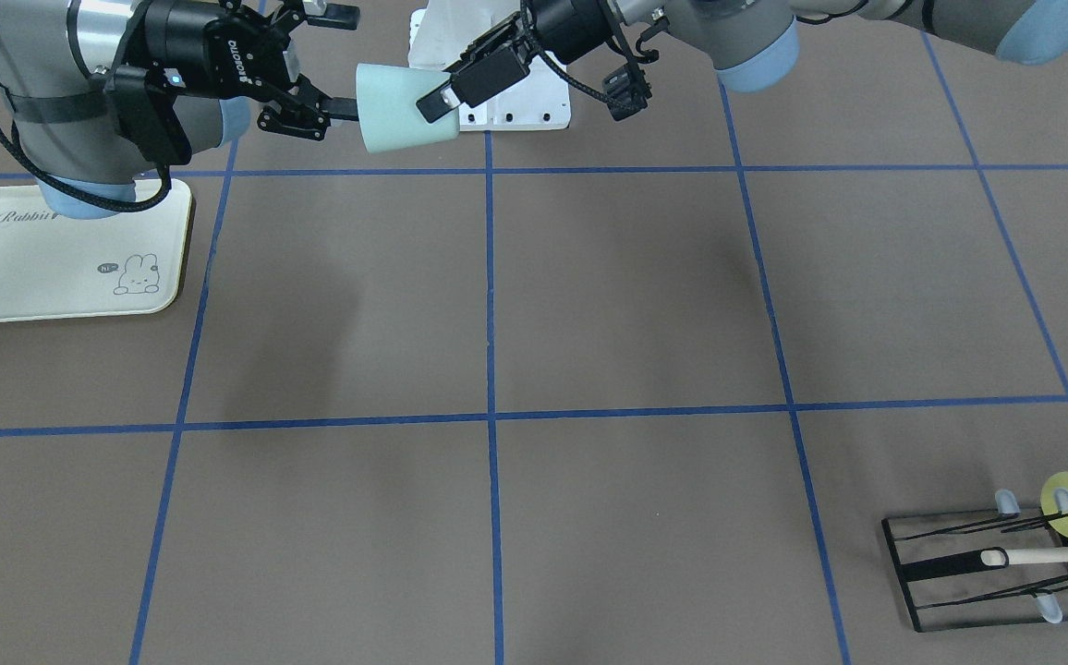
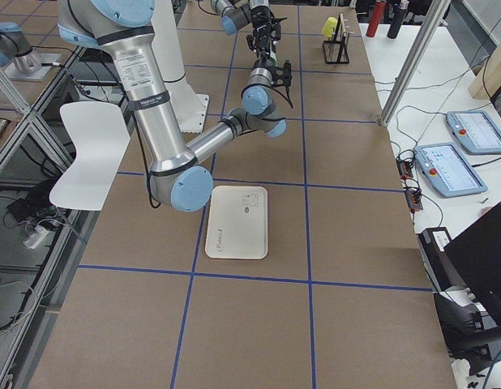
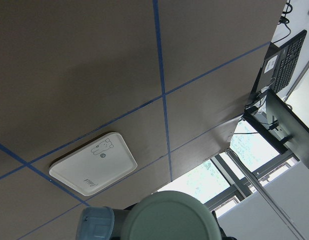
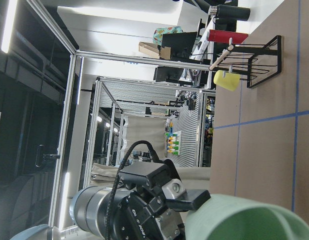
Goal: Left arm grabs green cup and hands to right arm on tray
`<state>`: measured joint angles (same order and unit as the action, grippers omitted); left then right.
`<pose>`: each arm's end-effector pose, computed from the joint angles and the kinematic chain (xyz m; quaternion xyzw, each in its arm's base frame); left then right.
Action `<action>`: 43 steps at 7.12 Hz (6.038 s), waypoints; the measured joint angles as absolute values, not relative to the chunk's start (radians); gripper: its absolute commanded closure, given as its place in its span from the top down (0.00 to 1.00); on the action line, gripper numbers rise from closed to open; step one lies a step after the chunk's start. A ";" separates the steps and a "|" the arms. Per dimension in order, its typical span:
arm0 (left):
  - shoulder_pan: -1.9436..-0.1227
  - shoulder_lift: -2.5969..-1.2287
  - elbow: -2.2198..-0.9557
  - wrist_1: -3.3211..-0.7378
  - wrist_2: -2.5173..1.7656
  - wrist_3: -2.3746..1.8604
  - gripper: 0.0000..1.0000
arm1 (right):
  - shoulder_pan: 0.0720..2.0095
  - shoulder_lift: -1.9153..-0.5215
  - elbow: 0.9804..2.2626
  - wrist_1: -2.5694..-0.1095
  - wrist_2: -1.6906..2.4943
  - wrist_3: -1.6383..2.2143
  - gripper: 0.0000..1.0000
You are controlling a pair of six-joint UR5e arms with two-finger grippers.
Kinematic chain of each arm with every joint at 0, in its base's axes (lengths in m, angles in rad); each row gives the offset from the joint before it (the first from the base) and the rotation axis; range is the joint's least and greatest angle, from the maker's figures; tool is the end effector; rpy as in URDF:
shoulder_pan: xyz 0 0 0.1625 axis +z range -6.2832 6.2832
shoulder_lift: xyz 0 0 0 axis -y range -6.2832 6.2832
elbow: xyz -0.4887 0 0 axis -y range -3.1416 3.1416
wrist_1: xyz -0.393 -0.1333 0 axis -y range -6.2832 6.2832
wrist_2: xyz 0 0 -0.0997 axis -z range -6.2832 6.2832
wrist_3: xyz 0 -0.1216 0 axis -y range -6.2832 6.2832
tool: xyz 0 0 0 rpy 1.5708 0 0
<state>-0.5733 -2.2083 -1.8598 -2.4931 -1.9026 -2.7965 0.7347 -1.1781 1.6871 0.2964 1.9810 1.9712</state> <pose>0.4617 -0.4096 0.1136 -0.3465 0.7139 -0.3831 0.4727 -0.3406 -0.4219 0.2730 0.0761 -0.9082 0.0372 0.4098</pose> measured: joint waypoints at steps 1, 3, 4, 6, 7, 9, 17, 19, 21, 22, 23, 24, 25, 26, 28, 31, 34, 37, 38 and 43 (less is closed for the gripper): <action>-0.566 -2.211 -1.857 -2.494 -1.891 -2.797 0.12 | 0.735 -1.178 1.686 0.297 1.981 1.971 0.88; -0.561 -2.212 -1.856 -2.494 -1.885 -2.798 0.12 | 0.735 -1.179 1.685 0.296 1.981 1.971 0.73; -0.560 -2.212 -1.856 -2.494 -1.884 -2.798 0.12 | 0.734 -1.180 1.685 0.296 1.980 1.971 0.68; -0.560 -2.212 -1.857 -2.494 -1.884 -2.798 0.12 | 0.733 -1.183 1.683 0.296 1.980 1.971 0.53; -0.560 -2.212 -1.857 -2.494 -1.884 -2.798 0.12 | 0.733 -1.185 1.683 0.296 1.980 1.971 0.49; -0.561 -2.211 -1.858 -2.498 -1.884 -2.798 0.12 | 0.732 -1.191 1.683 0.296 1.981 1.971 0.35; -0.556 -2.201 -1.851 -2.528 -1.884 -2.785 1.00 | 0.724 -1.199 1.683 0.298 1.982 1.964 0.00; -0.557 -2.196 -1.842 -2.569 -1.884 -2.767 1.00 | 0.724 -1.203 1.684 0.298 1.982 1.963 0.00; -0.557 -2.195 -1.840 -2.579 -1.885 -2.762 1.00 | 0.725 -1.205 1.684 0.298 1.981 1.962 0.00; -0.557 -2.195 -1.838 -2.580 -1.885 -2.761 1.00 | 0.726 -1.209 1.684 0.298 1.981 1.961 0.00; -0.557 -2.195 -1.837 -2.580 -1.885 -2.761 1.00 | 0.731 -1.222 1.684 0.298 1.980 1.953 0.00; -0.559 -2.195 -1.837 -2.580 -1.885 -2.761 1.00 | 0.742 -1.242 1.679 0.298 1.980 1.935 0.00; -0.560 -2.195 -1.836 -2.580 -1.885 -2.761 1.00 | 0.762 -1.256 1.665 0.298 1.980 1.917 0.00; -0.562 -2.195 -1.835 -2.580 -1.885 -2.752 1.00 | 0.793 -1.263 1.638 0.297 1.982 1.887 0.00; -0.575 -2.195 -1.817 -2.575 -1.883 -2.607 1.00 | 0.867 -1.266 1.552 0.289 1.999 1.777 0.00; -0.631 -2.194 -1.797 -2.567 -1.882 -2.234 1.00 | 0.996 -1.266 1.459 0.147 2.098 1.535 0.00; -0.679 -2.125 -1.793 -2.563 -1.881 -1.910 1.00 | 1.144 -1.273 1.456 -0.155 2.269 1.196 0.00; -0.753 -2.078 -1.799 -2.478 -1.896 -1.768 1.00 | 1.269 -1.356 1.472 -0.359 2.361 0.869 0.00; -0.772 -2.070 -1.807 -2.423 -1.903 -1.687 1.00 | 1.286 -1.396 1.476 -0.388 2.355 0.771 0.00; -0.945 -1.952 -1.864 -2.327 -2.067 -1.505 1.00 | 1.283 -1.533 1.887 -1.098 2.148 0.340 0.00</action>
<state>-0.9454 -1.9515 -1.8639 -2.3268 -2.0668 -1.5050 1.2826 -1.5335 1.8868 -1.0977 2.1484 0.3401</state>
